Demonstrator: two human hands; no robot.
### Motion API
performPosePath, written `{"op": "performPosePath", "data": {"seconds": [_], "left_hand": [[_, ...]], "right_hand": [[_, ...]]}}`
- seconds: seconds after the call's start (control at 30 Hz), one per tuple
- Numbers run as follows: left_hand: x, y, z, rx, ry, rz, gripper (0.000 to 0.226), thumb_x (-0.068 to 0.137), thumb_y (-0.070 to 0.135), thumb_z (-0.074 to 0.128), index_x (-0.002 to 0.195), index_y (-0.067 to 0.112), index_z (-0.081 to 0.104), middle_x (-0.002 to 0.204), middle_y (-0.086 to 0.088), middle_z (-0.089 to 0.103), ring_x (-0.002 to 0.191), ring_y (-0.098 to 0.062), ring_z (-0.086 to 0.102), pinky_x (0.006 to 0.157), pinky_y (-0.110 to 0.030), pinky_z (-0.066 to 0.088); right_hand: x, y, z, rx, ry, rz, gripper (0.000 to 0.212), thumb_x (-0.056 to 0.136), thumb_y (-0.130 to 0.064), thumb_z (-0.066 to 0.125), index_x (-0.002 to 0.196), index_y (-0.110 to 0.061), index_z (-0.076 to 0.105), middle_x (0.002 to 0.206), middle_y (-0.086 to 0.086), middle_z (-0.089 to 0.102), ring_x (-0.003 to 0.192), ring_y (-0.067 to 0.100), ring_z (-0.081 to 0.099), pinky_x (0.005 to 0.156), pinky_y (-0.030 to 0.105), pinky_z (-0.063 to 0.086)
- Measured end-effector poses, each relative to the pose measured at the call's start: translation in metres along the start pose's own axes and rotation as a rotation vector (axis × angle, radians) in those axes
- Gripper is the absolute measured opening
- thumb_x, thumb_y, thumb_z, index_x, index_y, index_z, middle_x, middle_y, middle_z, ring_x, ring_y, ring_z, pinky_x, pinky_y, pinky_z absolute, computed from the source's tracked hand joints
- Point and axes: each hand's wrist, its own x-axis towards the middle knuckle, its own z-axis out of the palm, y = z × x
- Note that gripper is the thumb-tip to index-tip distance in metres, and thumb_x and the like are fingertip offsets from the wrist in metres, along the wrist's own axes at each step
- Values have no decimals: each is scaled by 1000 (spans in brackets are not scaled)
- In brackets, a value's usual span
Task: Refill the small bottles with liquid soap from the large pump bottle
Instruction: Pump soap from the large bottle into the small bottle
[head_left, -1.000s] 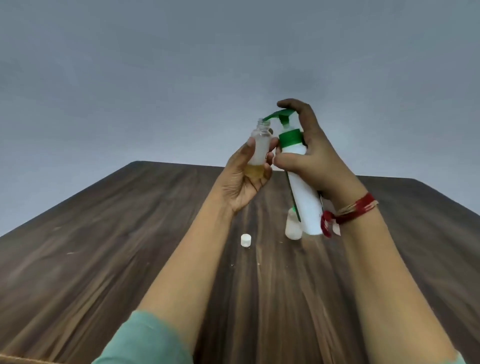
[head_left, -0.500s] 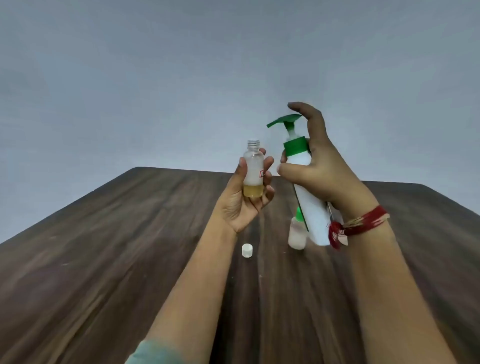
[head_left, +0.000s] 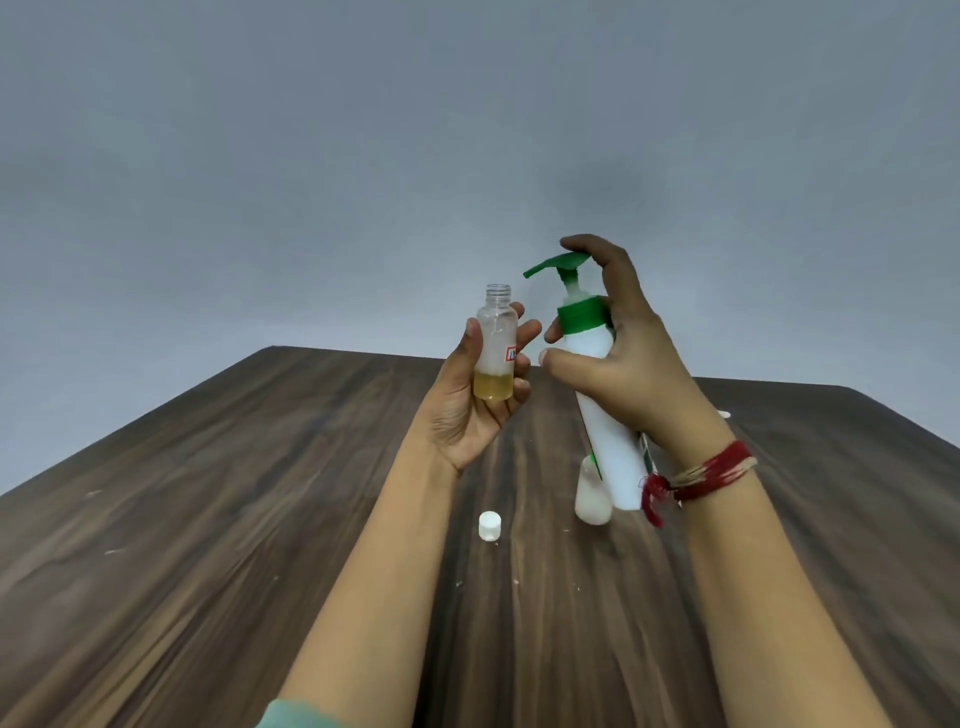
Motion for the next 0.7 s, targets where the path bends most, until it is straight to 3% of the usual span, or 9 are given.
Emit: {"op": "performPosePath", "data": {"seconds": [0.1,0.27,0.43,0.7], "left_hand": [[-1,-3,-3,45,4,-18,81,48,45,92,116,14,61,101,-6,71,69,-8,64,60,-21,56],[2,-2,-6,142,-3,-23,75,54,54,86,115,17,64,111,-7,70,91,-14,57,74,-23,54],[6,-5,-11,73,-25,-27,74,53,50,88,114,14,64,103,-8,71,81,-10,61,67,-21,56],[7,-13,-15,-41,-42,-58,63,52,42,90,106,12,71,98,-9,71,72,-9,65,59,-21,56]], "right_hand": [[0,3,1,-36,42,-30,78,75,-11,68,140,-35,32,87,-8,61,74,8,62,65,9,46],[1,4,7,-169,28,-75,80,77,-10,68,143,-30,27,96,-23,52,72,0,59,64,8,45],[2,8,8,-271,-1,-85,76,75,-14,66,139,-29,28,97,-14,53,70,11,58,65,25,48],[2,10,8,-278,-21,-66,71,75,-9,68,133,-29,33,99,-17,56,70,8,59,66,20,48]]}}
